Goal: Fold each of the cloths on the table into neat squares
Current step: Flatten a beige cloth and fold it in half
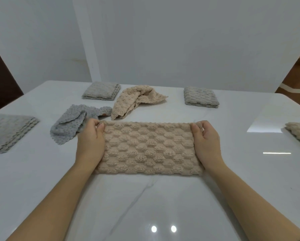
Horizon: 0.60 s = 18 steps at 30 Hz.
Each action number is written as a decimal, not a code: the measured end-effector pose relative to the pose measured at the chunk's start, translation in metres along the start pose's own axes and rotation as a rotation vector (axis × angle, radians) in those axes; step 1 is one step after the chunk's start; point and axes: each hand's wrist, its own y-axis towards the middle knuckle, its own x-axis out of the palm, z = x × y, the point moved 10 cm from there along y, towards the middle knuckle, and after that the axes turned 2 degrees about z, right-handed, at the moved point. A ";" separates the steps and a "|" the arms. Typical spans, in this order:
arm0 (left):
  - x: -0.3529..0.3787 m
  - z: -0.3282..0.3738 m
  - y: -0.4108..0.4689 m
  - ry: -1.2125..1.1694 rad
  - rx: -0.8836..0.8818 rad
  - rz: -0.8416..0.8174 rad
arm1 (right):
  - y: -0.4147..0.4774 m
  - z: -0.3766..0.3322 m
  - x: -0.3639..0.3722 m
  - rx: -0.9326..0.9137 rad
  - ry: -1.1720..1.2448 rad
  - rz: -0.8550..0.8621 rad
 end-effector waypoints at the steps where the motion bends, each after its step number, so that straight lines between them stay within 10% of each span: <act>1: 0.003 -0.006 0.002 0.024 -0.044 -0.044 | 0.001 0.005 0.003 0.036 -0.030 -0.036; 6: 0.018 -0.030 0.001 0.215 -0.174 -0.246 | 0.001 0.025 0.018 0.111 -0.255 -0.201; 18: 0.017 -0.007 -0.001 0.596 0.106 0.018 | 0.000 0.018 0.024 -0.088 -0.764 -0.115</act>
